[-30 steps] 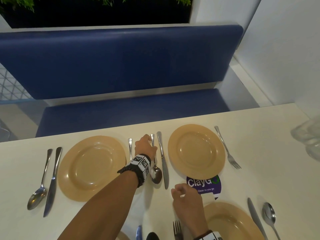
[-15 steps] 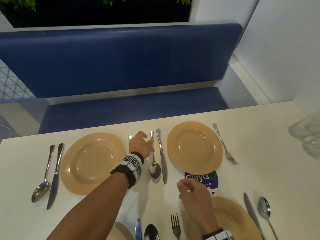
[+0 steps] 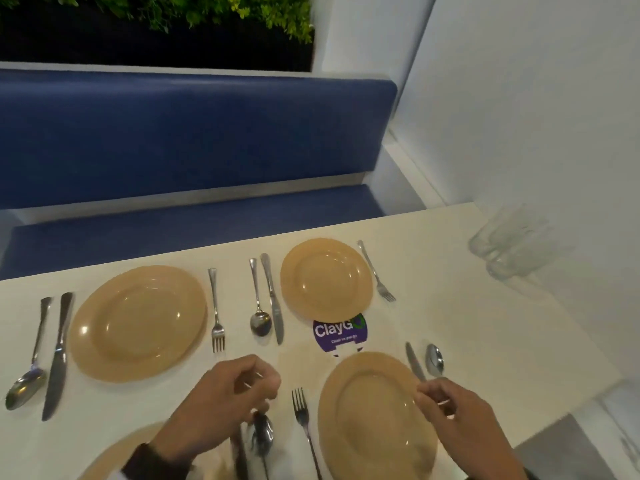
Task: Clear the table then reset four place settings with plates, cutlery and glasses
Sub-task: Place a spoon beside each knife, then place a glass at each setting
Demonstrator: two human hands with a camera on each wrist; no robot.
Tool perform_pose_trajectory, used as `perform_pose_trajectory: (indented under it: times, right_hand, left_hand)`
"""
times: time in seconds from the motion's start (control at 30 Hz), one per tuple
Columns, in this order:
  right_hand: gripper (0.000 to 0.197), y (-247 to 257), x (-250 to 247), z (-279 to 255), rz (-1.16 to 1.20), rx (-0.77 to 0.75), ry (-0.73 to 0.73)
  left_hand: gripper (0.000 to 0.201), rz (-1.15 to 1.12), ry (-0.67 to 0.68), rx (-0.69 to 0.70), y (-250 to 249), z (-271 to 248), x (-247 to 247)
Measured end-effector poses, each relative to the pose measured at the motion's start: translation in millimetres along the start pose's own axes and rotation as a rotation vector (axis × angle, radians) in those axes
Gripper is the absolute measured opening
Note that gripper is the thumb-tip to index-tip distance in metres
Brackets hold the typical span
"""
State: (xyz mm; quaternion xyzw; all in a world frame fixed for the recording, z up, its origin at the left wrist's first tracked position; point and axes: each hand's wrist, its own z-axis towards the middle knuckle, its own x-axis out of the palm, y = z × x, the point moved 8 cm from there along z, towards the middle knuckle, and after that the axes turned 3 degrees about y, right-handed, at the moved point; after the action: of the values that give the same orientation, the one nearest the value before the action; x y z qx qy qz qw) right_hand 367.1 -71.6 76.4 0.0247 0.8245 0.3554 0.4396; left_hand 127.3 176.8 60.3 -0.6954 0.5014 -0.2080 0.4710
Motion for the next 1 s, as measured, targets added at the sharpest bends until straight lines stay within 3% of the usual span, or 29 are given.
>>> perform_pose_trajectory:
  times: [0.17, 0.3, 0.43, 0.57, 0.83, 1.0]
  right_hand:
    - [0.006, -58, -60, -31, 0.015, 0.156, -0.074]
    - [0.007, -89, -106, -18, -0.015, 0.189, -0.145]
    - [0.007, -120, -167, 32, -0.006, 0.176, -0.234]
    - [0.01, -158, -237, 123, -0.004, 0.132, -0.338]
    - [0.061, -210, -342, 297, -0.004, 0.141, -0.396]
    - [0.096, -222, -354, 367, -0.022, 0.134, -0.263]
  left_hand:
    - [0.023, -0.158, 0.08, 0.011, -10, -5, 44]
    - [0.014, -0.084, 0.132, 0.058, -34, 13, 81]
    - [0.014, 0.031, 0.123, 0.094, -76, 48, 123]
    - [0.012, 0.104, 0.103, 0.142, -129, 107, 180]
    - [0.017, 0.204, 0.045, 0.16, -228, 252, 309]
    - [0.054, 0.224, -0.019, 0.113, -262, 337, 375]
